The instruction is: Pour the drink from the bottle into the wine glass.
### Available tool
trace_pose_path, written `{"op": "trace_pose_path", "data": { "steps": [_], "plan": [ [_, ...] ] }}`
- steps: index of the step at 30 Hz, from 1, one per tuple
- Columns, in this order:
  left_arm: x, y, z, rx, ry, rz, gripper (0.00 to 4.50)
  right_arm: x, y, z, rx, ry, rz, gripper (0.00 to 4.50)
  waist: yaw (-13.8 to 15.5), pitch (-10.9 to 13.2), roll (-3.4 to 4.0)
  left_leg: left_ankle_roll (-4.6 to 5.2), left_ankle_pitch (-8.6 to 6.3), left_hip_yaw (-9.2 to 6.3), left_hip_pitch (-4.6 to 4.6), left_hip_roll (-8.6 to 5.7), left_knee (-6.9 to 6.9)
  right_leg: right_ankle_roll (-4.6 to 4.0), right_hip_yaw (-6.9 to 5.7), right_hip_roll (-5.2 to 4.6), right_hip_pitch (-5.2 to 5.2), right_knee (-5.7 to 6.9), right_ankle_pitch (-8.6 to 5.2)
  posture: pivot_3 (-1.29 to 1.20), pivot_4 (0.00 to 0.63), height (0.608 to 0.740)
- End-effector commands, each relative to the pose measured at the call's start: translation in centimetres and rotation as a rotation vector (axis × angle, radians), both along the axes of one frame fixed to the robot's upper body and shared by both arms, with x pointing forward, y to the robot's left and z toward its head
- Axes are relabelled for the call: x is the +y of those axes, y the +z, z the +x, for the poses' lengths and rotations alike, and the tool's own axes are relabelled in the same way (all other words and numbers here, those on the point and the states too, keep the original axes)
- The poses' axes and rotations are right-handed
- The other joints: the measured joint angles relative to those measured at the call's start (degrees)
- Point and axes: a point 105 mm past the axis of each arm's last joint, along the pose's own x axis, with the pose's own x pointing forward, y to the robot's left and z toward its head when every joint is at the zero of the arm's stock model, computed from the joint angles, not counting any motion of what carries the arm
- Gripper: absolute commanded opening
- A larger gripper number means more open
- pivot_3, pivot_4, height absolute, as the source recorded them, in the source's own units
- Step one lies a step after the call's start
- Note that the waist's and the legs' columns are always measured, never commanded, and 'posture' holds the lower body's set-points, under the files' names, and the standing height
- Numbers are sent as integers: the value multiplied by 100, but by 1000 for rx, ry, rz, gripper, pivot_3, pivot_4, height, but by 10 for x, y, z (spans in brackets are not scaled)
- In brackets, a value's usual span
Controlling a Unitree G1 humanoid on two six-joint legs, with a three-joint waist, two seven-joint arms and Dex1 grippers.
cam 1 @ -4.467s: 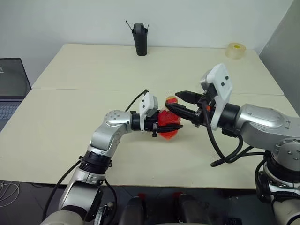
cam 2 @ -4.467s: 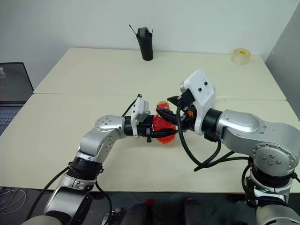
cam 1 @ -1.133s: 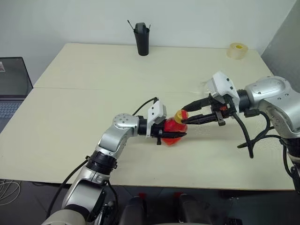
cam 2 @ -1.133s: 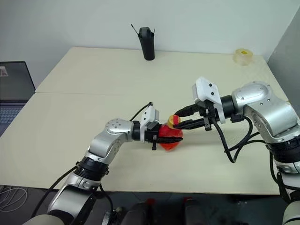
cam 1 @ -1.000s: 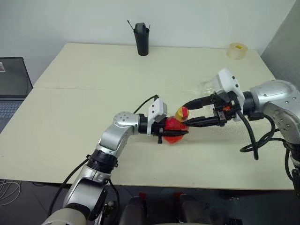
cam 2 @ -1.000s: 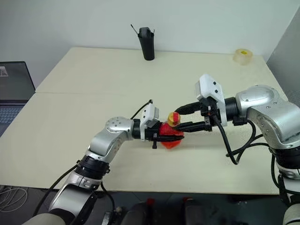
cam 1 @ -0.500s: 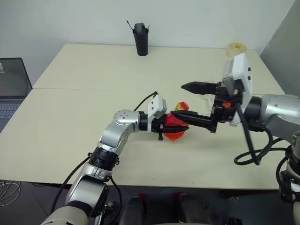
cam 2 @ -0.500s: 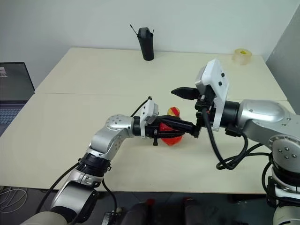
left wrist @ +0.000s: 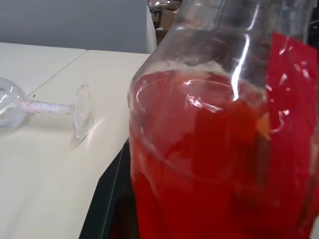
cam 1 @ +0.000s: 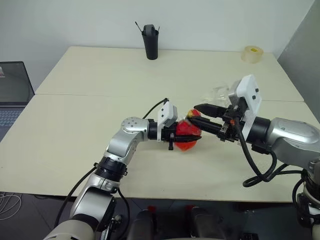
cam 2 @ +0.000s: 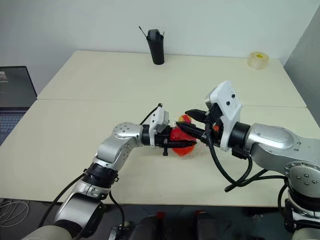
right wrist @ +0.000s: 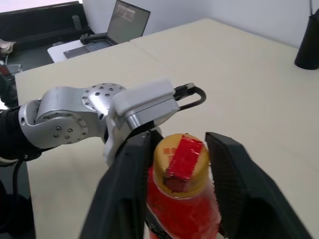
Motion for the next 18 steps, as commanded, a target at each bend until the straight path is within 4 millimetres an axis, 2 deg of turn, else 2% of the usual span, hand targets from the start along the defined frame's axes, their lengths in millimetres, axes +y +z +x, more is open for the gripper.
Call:
{"op": "trace_pose_path", "data": {
  "steps": [1, 2, 7, 11, 14, 16, 18],
  "plan": [
    [0, 19, 1, -65, -2, -50, 1422, 2, 6, -4, -30, 29, 5, 427, 1, 0, 0, 1, 0, -1, 0, 0, 0, 0, 0, 1, 0, 0, 0, 0, 150, 740],
    [0, 19, 1, -64, -1, -50, 1422, 2, 7, -3, -29, 35, -2, 41, 1, 0, 0, 1, 0, -1, 0, 0, 0, 0, -1, 1, 0, -1, 0, 0, 150, 740],
    [0, 19, 0, -65, 4, -51, 1422, -5, 2, 11, -19, 67, -75, 0, 1, 0, 0, 2, -1, 1, 1, -2, 0, 0, -1, 3, 0, -2, 0, 0, 150, 740],
    [6, 21, 0, -75, 35, -52, 1422, -8, 21, 8, -69, 155, -48, 0, 2, 0, 0, 3, -1, 1, 0, -1, 0, 0, -1, 4, 0, -4, 0, 0, 150, 740],
    [10, 20, 0, -73, 52, -47, 1421, -10, 34, 1, -101, 190, -5, 582, 5, 0, 0, 2, -1, 0, 0, 2, 0, 0, 0, 3, 0, -2, 0, 0, 150, 740],
    [12, 18, 0, -70, 62, -44, 1421, -9, 37, -2, -104, 202, 7, 1250, 5, 0, 0, 2, -1, 0, 0, 1, 0, 0, 0, 3, 0, -2, 0, 0, 150, 740],
    [13, 17, 0, -69, 68, -44, 1421, -6, 32, -3, -91, 193, -5, 1910, 8, 0, 0, 2, -1, 0, -1, 1, 0, 0, 0, 1, 0, -3, 0, 0, 150, 740]
  ]
}}
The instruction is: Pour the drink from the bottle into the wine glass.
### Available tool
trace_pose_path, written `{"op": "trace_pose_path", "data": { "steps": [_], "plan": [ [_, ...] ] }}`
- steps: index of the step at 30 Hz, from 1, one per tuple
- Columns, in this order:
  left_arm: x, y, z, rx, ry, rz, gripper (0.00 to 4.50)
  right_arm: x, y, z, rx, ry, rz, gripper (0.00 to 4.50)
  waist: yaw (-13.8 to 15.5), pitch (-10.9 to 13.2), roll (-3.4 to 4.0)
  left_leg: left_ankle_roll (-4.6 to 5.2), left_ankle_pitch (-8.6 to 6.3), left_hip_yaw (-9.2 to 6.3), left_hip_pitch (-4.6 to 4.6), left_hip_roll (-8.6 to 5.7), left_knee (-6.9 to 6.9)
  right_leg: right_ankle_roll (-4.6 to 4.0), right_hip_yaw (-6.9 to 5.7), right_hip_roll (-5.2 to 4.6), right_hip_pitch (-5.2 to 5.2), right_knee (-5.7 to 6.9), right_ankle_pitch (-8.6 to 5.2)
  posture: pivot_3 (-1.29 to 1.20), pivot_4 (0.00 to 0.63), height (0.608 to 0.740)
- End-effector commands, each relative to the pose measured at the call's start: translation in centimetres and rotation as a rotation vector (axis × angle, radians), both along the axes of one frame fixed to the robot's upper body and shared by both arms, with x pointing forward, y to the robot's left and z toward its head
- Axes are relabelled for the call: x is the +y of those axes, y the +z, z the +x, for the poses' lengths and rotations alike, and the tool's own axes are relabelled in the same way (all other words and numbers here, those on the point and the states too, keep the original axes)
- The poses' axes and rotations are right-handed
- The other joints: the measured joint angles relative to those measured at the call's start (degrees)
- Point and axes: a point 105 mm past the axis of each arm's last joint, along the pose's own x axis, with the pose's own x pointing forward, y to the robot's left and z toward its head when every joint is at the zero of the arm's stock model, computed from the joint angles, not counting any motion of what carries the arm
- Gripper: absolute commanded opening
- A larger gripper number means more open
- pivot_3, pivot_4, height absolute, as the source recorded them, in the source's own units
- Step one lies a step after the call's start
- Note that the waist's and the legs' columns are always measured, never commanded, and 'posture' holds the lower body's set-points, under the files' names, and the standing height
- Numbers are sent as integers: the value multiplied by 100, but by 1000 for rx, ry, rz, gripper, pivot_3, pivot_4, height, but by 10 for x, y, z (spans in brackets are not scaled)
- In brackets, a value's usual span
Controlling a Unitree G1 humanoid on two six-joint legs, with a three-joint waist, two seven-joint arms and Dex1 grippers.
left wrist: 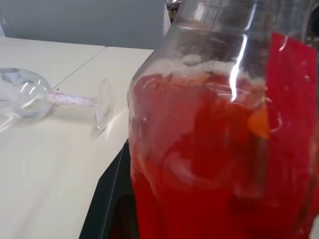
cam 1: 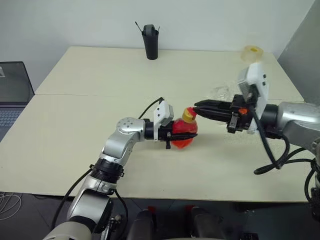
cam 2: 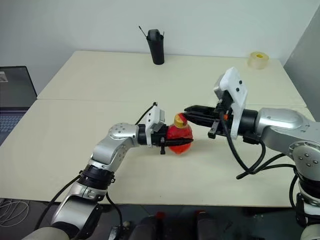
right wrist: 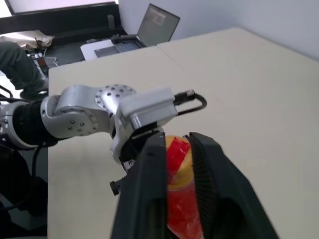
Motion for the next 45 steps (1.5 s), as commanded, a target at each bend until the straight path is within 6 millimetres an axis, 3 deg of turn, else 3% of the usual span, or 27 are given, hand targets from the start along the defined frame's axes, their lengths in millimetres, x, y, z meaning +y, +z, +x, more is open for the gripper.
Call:
{"op": "trace_pose_path", "data": {
  "steps": [1, 3, 15, 18, 21, 22, 27, 30, 34, 36, 41, 45],
  "plan": [
    [1, 18, -3, -58, -1, -47, 1421, 6, 2, -7, -32, -1, -3, 2190, 0, 0, 0, 0, 0, 0, 0, 0, 0, 0, 0, 0, 0, 0, 0, 0, 150, 740],
    [0, 18, -3, -58, -3, -48, 1420, 8, -9, -2, -8, -39, -21, 2859, -1, 0, 0, 0, 0, -1, 1, 1, 0, 0, 1, 0, 0, 1, 0, 0, 150, 740],
    [-6, 20, -4, -56, -29, -54, 1420, 9, -21, 9, 29, -129, -32, 2887, -2, 0, 0, -1, 1, 0, 0, 0, 0, 0, 0, 0, 0, 1, 0, 0, 150, 740],
    [-6, 20, -4, -56, -29, -54, 1420, 8, -23, 11, 34, -134, -37, 2289, -2, 0, 0, -1, 1, 0, 0, 0, 0, 0, 1, 0, 0, 1, 0, 0, 150, 740],
    [-5, 20, -4, -56, -25, -53, 1420, 8, -23, 11, 35, -130, -38, 1308, -2, 0, 0, -1, 0, 0, 0, 0, 0, 0, 0, 0, 0, 1, 0, 0, 150, 740],
    [-5, 20, -4, -56, -24, -53, 1420, 8, -23, 12, 34, -126, -40, 1176, -2, 0, 0, -1, 0, 0, 0, -1, 0, 0, 0, 0, 0, 1, 0, 0, 150, 740],
    [-3, 20, -4, -57, -15, -53, 1420, 12, -14, 12, -39, -24, -83, 1177, -5, 0, 0, 0, 0, 0, 1, -1, 0, 0, 0, 1, 0, 1, 0, 0, 150, 740],
    [-4, 19, -4, -52, -18, -55, 1420, 11, -18, 8, -60, 175, -150, 1176, -2, 0, 0, 0, 0, 1, 1, -3, 0, 0, -2, 1, 0, -3, 0, 0, 150, 740],
    [-7, 19, -8, -49, -41, -51, 1412, 3, -39, 33, -92, 320, -342, 1176, -22, 0, 1, 0, 0, 14, 10, -8, 0, 0, -10, 4, 0, 0, 0, 0, 150, 740],
    [-8, 19, -9, -52, -43, -50, 1400, 3, -38, 41, -101, 359, -361, 1176, -33, 1, 1, 0, 0, 16, 14, -6, -1, 0, -9, 11, 0, 2, 0, 0, 150, 740],
    [-9, 20, -9, -56, -37, -56, 1399, 1, -26, 52, -95, 326, -288, 1176, -7, 1, 1, -9, 5, 12, 11, 3, 0, 0, -4, 2, -1, 2, 0, 0, 150, 740],
    [-9, 19, -9, -49, -37, -59, 1392, 1, -7, 40, -126, 263, -174, 1176, 21, 1, 1, -14, 8, -3, 0, 2, 2, 0, -4, -4, -1, -1, 0, 0, 150, 740]
  ]
}}
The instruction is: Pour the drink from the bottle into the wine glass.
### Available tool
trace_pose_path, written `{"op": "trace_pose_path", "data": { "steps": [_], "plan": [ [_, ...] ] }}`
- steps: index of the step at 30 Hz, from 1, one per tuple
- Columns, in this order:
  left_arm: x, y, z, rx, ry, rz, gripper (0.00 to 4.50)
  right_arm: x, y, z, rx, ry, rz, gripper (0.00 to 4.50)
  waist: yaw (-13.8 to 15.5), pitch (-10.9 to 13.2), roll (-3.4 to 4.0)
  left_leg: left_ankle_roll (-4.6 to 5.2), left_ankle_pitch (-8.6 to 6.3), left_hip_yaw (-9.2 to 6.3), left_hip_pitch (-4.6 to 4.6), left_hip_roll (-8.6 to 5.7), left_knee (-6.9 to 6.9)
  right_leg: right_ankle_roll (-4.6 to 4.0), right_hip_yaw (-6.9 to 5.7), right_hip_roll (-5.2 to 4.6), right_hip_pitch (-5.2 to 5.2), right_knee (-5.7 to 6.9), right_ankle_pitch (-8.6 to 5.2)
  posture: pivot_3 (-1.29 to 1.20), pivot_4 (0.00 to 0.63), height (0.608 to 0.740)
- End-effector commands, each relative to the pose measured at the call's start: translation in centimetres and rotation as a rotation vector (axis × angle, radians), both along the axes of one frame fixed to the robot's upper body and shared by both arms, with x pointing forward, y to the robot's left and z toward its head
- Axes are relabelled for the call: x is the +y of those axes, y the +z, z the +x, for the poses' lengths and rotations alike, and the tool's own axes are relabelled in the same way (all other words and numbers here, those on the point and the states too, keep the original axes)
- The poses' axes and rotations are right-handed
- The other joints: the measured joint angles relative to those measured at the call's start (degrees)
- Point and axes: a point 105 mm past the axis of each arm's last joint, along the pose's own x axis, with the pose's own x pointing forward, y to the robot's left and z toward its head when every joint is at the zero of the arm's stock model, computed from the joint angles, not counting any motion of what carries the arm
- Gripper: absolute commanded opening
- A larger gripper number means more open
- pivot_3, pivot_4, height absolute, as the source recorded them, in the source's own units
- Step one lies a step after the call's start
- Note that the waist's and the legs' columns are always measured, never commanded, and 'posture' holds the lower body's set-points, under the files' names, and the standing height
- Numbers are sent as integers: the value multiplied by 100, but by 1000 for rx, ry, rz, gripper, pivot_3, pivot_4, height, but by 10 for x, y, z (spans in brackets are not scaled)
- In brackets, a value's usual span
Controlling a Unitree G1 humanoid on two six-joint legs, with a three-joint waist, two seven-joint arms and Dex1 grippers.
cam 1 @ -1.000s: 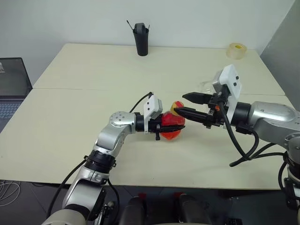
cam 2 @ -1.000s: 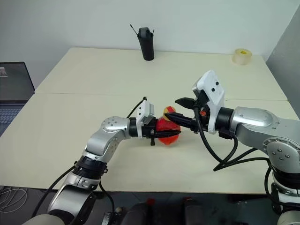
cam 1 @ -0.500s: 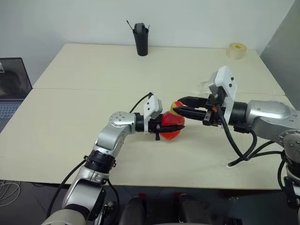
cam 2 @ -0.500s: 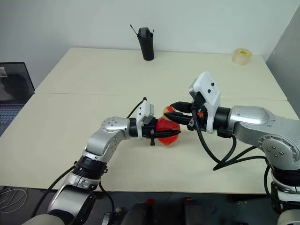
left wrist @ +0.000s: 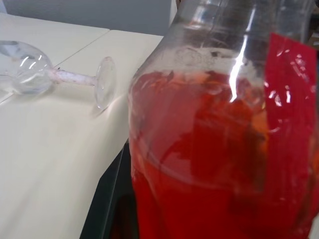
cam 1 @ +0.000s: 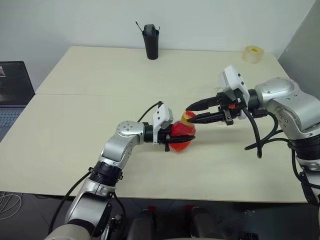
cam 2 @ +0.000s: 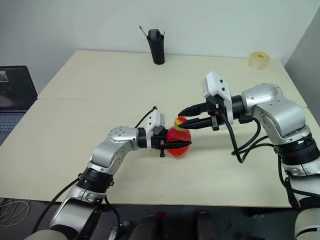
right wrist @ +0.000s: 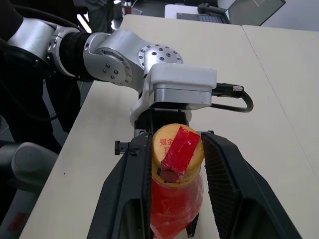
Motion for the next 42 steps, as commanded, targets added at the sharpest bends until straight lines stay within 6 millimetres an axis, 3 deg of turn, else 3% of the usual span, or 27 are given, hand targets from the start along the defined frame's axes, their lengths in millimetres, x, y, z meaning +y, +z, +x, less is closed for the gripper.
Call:
{"op": "trace_pose_path", "data": {
  "steps": [1, 5, 10, 17, 24, 29, 42],
  "plan": [
    [-8, 27, -9, -83, -65, -76, 1391, -7, 27, -6, -57, -114, 106, 1526, 10, 0, 0, -1, 1, -2, -2, -2, 1, 0, -1, -3, 0, 0, 0, 0, 150, 740],
    [-13, 27, -9, -78, -91, -75, 1384, -5, 43, -31, -63, -144, 174, 2848, 8, 0, 0, -7, 4, -2, -6, -6, 1, 0, -1, -7, 0, -1, 0, 0, 150, 740],
    [-15, 27, -8, -77, -109, -74, 1384, -7, 47, -38, -84, -246, 202, 4486, -16, 0, 0, 7, -4, -2, -1, -3, 0, 0, 1, -3, 0, 4, 0, 0, 150, 740],
    [-17, 27, -8, -77, -122, -77, 1384, -5, 35, -37, -91, -472, 257, 4500, -17, -1, 1, 10, -5, -1, -1, -2, -1, 0, 3, 1, 0, 9, 0, 0, 150, 740],
    [-19, 27, -8, -76, -138, -77, 1384, 2, 28, -41, -58, -497, 302, 4500, -15, -1, 1, 8, -4, -1, -2, -4, -1, 0, 1, 2, 0, 8, 0, 0, 150, 740],
    [-20, 27, -8, -78, -139, -76, 1384, 5, 17, -31, -44, -524, 270, 4500, -18, -1, 1, 9, -5, 1, -1, -5, -1, 0, 3, 4, 0, 7, 0, 0, 150, 740],
    [-13, 26, -7, -78, -104, -75, 1370, -1, 13, -10, -37, -546, 288, 4500, -22, -1, 1, 9, -5, 0, -1, -5, -1, 0, 2, 4, 0, 6, 0, 0, 150, 740]
  ]
}}
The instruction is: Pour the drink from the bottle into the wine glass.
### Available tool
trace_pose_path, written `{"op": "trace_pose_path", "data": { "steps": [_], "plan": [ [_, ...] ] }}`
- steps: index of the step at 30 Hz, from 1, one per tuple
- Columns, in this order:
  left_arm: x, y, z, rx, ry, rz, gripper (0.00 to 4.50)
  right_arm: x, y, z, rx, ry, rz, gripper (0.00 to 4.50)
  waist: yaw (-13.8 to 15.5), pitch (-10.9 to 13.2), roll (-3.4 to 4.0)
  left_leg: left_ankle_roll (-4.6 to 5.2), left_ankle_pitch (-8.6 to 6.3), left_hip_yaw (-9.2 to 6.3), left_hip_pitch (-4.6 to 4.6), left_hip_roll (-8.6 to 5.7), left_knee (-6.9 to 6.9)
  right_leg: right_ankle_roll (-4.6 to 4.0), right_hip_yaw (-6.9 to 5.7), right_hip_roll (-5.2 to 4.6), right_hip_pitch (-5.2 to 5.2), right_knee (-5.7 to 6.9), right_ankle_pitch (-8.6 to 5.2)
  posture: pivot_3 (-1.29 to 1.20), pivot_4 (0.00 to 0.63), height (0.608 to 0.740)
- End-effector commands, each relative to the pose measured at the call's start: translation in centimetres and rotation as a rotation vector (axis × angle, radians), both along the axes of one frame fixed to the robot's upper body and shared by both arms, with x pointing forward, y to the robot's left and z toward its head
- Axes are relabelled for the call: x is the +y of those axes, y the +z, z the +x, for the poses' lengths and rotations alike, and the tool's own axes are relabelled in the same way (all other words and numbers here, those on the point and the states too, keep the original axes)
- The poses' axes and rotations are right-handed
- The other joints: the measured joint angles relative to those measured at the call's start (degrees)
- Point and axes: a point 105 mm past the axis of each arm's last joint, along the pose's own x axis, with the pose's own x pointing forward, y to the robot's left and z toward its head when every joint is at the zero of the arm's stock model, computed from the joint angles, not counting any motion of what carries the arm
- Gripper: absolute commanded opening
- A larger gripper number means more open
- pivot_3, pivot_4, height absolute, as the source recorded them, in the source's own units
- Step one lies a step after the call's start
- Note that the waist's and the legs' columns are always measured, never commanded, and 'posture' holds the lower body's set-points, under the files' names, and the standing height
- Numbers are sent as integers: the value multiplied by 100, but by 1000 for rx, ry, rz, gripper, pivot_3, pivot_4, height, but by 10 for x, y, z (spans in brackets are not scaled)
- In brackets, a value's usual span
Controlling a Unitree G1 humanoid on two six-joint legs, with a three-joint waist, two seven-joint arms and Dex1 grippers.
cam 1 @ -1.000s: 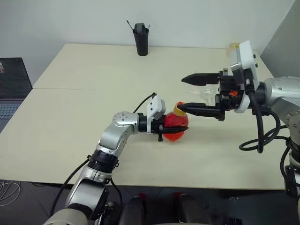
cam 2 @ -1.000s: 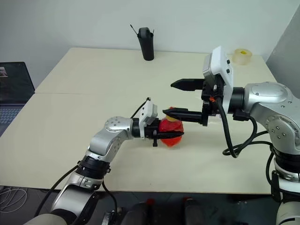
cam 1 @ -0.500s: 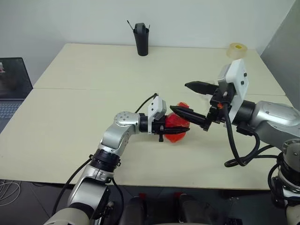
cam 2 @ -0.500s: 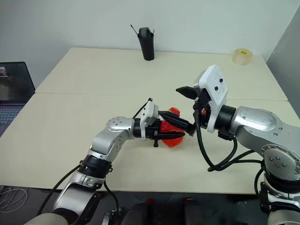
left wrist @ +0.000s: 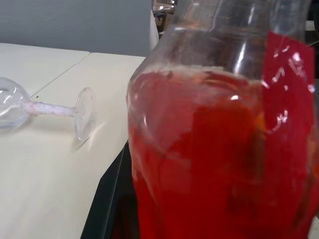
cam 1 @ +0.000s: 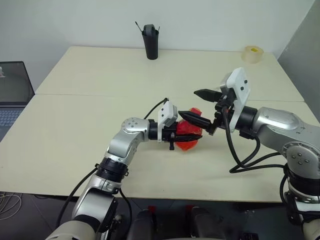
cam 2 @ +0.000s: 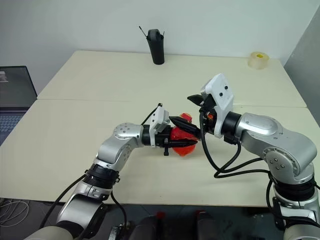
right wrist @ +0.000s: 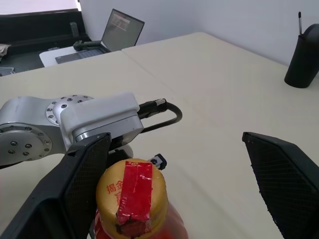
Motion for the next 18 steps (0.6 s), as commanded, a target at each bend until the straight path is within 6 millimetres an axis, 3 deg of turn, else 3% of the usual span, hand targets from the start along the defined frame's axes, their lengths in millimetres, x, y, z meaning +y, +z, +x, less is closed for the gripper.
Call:
{"op": "trace_pose_path", "data": {
  "steps": [1, 7, 13, 16, 18],
  "plan": [
    [-1, 16, -4, -65, -16, -39, 1370, -9, 9, -1, -51, -17, 2, 4500, 1, 0, 0, 0, 0, 0, 0, 0, 0, 0, 0, 0, 0, 0, 0, 0, 150, 740],
    [-1, 17, -4, -66, -10, -41, 1367, -35, 2, -17, -22, -19, -63, 4500, 11, 0, 0, 3, -2, 1, -2, -1, 0, 0, 0, -2, 0, -3, 0, 0, 150, 740],
    [-1, 16, -3, -67, -6, -40, 1367, -59, -1, -45, 23, 12, -129, 4500, 21, 0, 0, 6, -3, 1, -2, -1, -1, 0, 0, -1, 2, -5, 0, 0, 150, 740],
    [0, 16, -2, -67, -4, -38, 1367, -53, 1, -50, 21, 55, -130, 4500, -14, 0, 0, 6, -4, 10, 5, -1, -2, 0, 2, 4, 3, -1, 0, 0, 150, 740],
    [0, 16, -2, -68, -4, -37, 1367, -39, 6, -50, -1, 108, -99, 4500, -31, 0, 0, 7, -4, 14, 11, -1, -2, 0, 2, 10, 3, 5, 0, 0, 150, 740]
  ]
}}
